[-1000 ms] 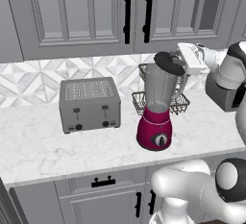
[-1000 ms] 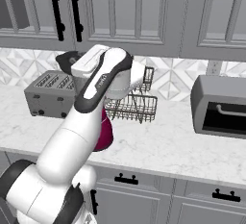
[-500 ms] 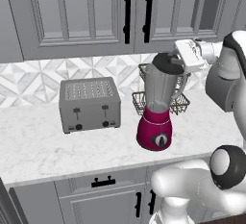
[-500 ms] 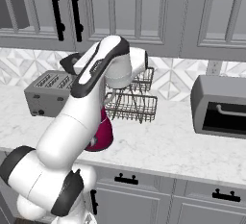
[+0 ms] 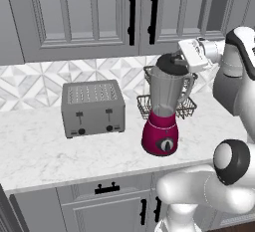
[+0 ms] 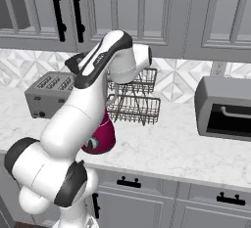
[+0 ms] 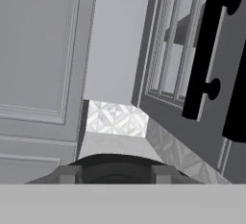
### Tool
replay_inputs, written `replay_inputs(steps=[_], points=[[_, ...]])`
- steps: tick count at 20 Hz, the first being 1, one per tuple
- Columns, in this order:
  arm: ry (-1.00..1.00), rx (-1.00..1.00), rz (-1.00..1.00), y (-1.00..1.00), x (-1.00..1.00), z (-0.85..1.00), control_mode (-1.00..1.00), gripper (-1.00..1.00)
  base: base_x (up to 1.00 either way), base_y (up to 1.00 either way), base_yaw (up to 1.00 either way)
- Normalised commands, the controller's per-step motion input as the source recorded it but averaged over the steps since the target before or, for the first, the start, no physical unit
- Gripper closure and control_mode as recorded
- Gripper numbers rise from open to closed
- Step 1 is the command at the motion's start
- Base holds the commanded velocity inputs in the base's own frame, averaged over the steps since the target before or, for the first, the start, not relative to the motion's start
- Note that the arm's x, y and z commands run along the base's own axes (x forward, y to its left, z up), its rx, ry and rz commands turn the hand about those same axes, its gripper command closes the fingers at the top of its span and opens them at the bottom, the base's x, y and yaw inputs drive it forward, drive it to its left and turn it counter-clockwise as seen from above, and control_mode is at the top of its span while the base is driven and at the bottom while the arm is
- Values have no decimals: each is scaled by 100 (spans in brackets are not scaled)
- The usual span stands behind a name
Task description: Close the lid blender by securely placing the lid on top.
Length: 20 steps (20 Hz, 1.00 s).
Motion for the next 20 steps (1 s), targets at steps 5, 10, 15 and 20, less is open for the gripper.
replay_inputs(steps=[5, 10, 15, 20], points=[[0, 0, 0, 0, 25, -11, -100, 100, 0, 0, 0], [0, 0, 0, 0, 27, -29, -100, 100, 0, 0, 0], [0, 0, 0, 0, 26, -5, -100, 100, 0, 0, 0], [0, 0, 0, 0, 26, 0, -100, 100, 0, 0, 0]])
